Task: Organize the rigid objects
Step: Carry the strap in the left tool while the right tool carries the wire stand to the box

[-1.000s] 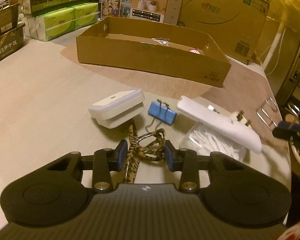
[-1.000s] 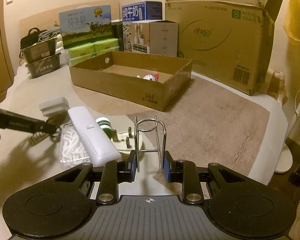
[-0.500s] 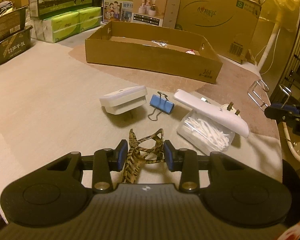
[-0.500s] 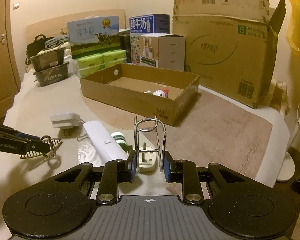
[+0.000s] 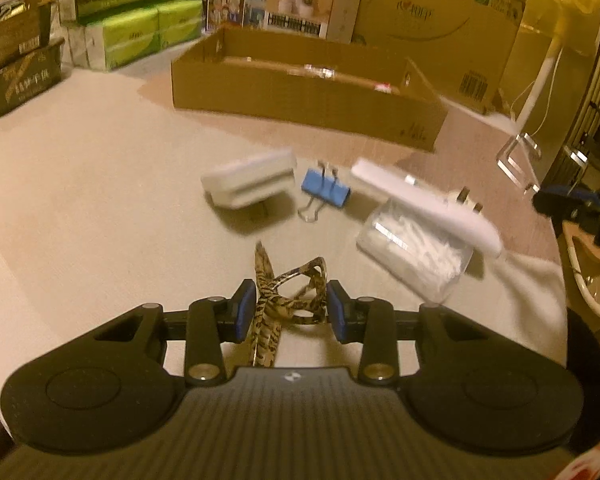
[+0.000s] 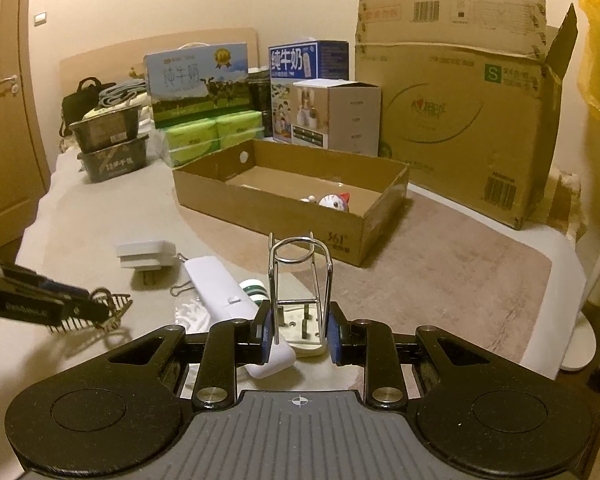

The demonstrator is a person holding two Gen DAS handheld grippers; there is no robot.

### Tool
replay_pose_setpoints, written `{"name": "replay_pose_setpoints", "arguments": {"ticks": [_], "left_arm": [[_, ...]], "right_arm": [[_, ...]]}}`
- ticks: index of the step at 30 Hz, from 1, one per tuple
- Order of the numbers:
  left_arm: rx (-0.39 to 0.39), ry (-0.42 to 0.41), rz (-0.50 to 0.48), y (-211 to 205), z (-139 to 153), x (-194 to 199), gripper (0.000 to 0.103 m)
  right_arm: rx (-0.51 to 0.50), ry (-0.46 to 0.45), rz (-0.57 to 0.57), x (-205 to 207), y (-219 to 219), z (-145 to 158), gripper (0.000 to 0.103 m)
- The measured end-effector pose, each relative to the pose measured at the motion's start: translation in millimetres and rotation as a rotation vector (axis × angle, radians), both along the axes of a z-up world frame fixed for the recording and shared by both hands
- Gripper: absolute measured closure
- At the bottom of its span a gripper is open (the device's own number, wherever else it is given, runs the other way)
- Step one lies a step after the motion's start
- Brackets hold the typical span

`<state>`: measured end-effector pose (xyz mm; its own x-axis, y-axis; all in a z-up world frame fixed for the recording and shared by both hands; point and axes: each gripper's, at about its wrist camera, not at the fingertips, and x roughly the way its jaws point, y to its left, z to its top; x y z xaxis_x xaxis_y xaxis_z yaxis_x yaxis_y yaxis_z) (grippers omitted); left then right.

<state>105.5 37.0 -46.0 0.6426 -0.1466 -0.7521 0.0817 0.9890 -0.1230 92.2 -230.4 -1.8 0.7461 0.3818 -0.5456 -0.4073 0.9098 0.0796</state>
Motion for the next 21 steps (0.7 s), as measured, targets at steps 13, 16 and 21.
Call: {"name": "replay_pose_setpoints", "arguments": {"ticks": [13,16,21], "left_arm": [[0.016,0.000,0.004,-4,-8,2,0.068],[0.014,-0.011,0.014,1,-3,0,0.068],[0.005,-0.038,0.023,6,10,-4,0.068]], "right_arm": [[0.007,0.011,0.003,6,1,-4,0.076],[0.010,0.010,0.007,6,3,-3,0.076],[0.012,0.002,0.013,5,6,0,0.076]]}}
